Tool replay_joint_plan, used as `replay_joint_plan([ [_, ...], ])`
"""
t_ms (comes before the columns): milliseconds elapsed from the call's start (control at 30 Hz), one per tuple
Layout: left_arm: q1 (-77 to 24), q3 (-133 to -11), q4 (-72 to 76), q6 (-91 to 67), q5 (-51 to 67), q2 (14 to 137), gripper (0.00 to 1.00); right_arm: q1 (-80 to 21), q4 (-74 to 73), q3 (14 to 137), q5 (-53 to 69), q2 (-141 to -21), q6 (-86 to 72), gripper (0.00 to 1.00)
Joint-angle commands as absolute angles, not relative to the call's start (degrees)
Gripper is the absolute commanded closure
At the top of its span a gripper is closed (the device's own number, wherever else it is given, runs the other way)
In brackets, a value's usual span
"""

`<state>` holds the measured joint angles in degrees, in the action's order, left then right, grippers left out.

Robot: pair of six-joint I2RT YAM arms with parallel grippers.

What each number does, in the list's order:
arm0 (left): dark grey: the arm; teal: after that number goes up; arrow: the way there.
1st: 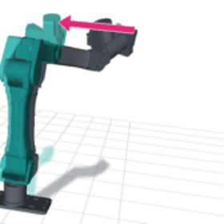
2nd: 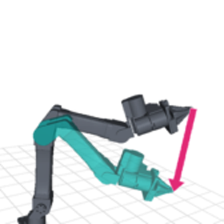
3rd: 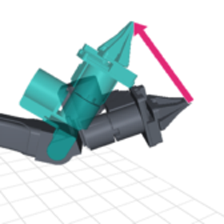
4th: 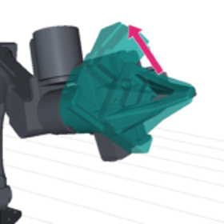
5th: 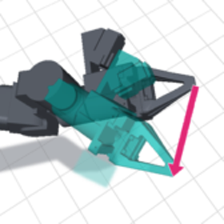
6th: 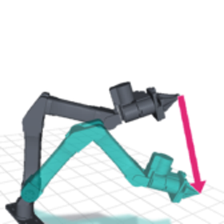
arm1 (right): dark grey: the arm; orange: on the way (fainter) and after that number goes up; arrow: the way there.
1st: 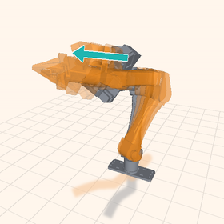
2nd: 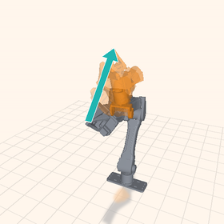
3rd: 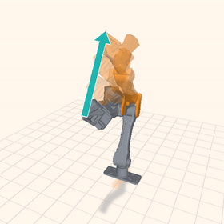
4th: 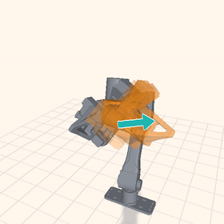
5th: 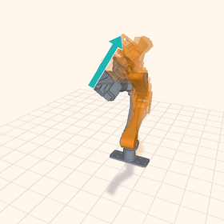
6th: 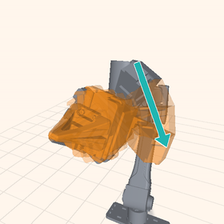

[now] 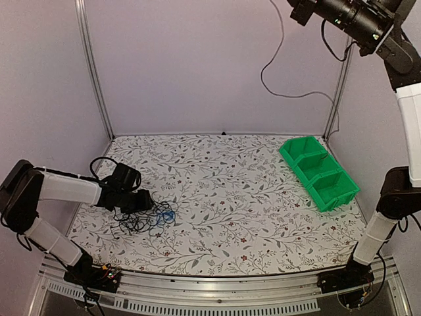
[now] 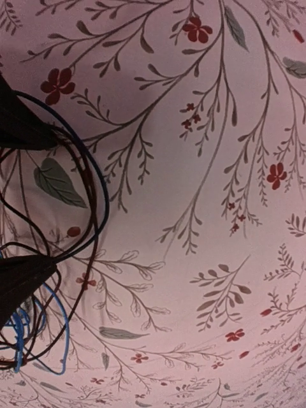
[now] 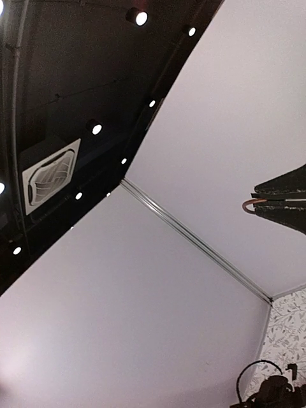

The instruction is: Untangle the cables

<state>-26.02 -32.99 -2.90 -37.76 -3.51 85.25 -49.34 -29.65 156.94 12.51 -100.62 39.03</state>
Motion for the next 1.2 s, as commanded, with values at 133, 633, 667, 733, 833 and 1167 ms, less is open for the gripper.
replay_joint_plan([
  [133, -27.6, -38.6, -17.3, -37.1, -10.0, 72.7, 0.40, -45.5, -42.0, 137.4, 17.6, -99.3, 35.9, 1.00],
  [633, -27.5, -44.0, -14.4, -25.3, -15.9, 60.9, 0.36, -40.6, -37.5, 118.4, 16.9, -103.1, 36.5, 1.00],
  [667, -27.6, -44.3, -14.3, -24.6, -15.9, 61.2, 0.36, -39.8, -37.2, 118.3, 16.6, -103.9, 36.1, 1.00],
  [733, -27.5, -44.8, -14.0, -23.6, -15.9, 61.9, 0.36, -37.9, -36.9, 118.2, 16.8, -105.8, 35.0, 1.00],
  [833, -27.5, -45.7, -13.6, -22.1, -14.5, 63.0, 0.36, -35.2, -36.2, 118.3, 16.6, -107.7, 34.4, 1.00],
  [1167, -27.6, -49.9, -12.8, -16.4, -12.1, 69.6, 0.36, -30.0, -35.2, 120.8, 11.0, -109.3, 37.0, 1.00],
])
